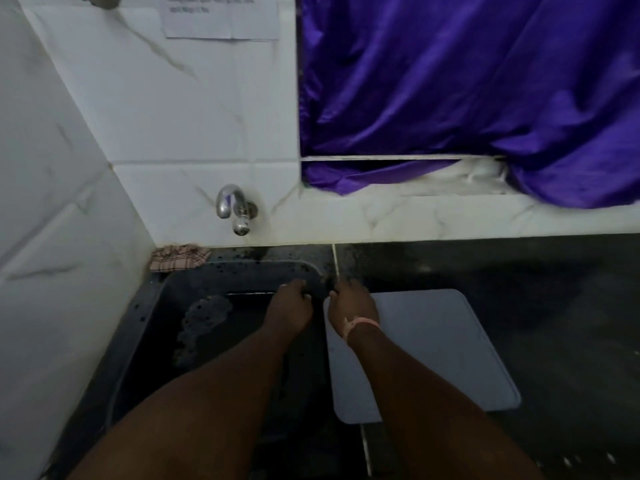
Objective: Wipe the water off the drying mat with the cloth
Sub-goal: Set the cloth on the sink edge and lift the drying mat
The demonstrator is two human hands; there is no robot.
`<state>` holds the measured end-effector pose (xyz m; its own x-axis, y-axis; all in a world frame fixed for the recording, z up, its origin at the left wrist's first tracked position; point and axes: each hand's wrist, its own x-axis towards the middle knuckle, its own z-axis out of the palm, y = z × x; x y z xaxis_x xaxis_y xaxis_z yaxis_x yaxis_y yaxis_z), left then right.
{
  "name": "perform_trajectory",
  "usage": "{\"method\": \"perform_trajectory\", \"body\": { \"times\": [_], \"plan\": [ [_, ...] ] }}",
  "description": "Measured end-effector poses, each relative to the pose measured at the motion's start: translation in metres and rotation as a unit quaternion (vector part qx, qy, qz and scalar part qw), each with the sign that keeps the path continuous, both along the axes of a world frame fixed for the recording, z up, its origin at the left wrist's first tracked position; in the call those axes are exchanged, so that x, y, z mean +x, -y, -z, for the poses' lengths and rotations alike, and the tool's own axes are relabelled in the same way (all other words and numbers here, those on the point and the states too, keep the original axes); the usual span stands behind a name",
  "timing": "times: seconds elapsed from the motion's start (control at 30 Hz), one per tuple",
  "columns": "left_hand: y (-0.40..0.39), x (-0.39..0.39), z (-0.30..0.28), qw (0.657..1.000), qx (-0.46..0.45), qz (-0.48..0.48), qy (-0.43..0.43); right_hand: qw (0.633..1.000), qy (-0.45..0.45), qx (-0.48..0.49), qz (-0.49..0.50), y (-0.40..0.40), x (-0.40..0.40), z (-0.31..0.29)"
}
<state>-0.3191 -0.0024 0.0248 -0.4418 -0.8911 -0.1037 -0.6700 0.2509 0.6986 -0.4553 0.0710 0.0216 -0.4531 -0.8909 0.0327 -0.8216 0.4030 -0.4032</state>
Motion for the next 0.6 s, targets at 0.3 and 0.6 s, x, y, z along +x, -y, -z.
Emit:
{"method": "perform_trajectory", "body": {
  "times": [0.3, 0.6],
  "plan": [
    [-0.086, -0.052, 0.022, 0.996, 0.049, 0.053, -0.049, 0.991, -0.027, 0.048, 0.119, -0.147, -0.072, 0.001],
    [-0.099, -0.084, 0.064, 0.993, 0.106, -0.009, 0.051, 0.973, 0.051, 0.113, 0.193, -0.191, -0.151, 0.033]
  ]
}}
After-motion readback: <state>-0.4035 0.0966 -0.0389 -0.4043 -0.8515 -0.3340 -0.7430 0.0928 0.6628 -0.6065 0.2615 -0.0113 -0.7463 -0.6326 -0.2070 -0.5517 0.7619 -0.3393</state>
